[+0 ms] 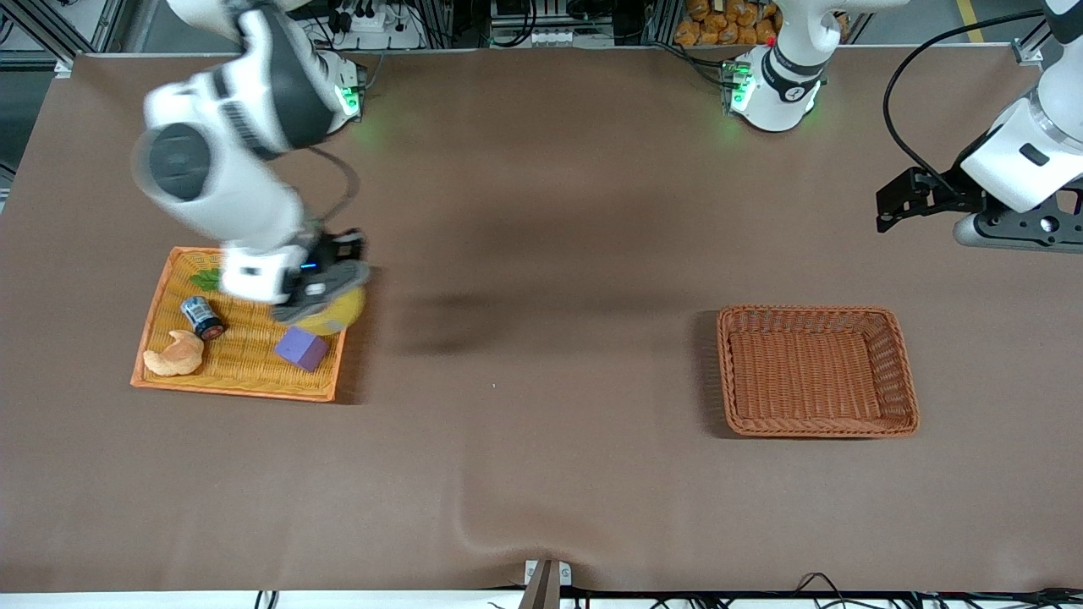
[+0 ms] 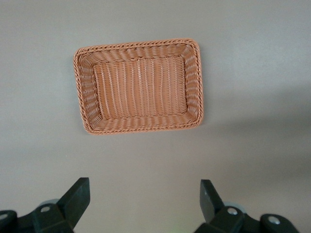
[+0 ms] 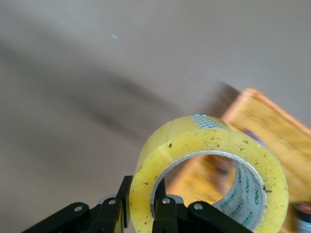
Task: Transfer tape with both arms
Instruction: 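Carry the tape roll out of the tray and set it on the table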
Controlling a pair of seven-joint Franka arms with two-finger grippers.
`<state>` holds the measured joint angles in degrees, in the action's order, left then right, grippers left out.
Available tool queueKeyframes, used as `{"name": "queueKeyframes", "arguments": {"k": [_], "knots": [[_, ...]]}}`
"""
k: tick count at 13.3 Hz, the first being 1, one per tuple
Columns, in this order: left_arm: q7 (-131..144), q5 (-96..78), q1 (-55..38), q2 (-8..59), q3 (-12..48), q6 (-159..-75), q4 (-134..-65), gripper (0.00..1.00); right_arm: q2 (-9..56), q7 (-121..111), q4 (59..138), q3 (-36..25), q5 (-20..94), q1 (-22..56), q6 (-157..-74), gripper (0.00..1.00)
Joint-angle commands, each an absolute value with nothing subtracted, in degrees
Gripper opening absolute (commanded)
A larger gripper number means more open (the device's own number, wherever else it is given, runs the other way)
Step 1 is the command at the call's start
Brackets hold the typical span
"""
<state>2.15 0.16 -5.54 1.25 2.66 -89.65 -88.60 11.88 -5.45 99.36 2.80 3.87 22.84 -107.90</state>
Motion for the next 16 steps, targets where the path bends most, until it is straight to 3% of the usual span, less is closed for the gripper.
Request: {"name": "queueKeyframes", "arguments": {"k": [1, 5, 9, 16], "knots": [[1.14, 1.05, -5.36, 1.76, 2.81, -88.68, -87.36, 1.00, 22.99, 4.18, 88.54, 2.02, 3.87, 29.42, -107.40, 0.00], [1.14, 1.05, -5.36, 1.76, 2.81, -88.68, -87.36, 1.00, 38.99, 15.97, 72.71, 2.02, 3.78, 35.58, -108.01, 0.00], [1.14, 1.14, -5.36, 1.76, 2.81, -88.68, -87.36, 1.00, 46.39, 28.64, 71.11, 2.02, 3.96, 40.51, -119.26, 0.00], [1.14, 1.14, -5.36, 1.76, 2.81, -88.68, -87.36, 1.00, 53.70, 32.61, 65.65, 1.67, 3.43, 43.95, -119.53, 0.00]]}}
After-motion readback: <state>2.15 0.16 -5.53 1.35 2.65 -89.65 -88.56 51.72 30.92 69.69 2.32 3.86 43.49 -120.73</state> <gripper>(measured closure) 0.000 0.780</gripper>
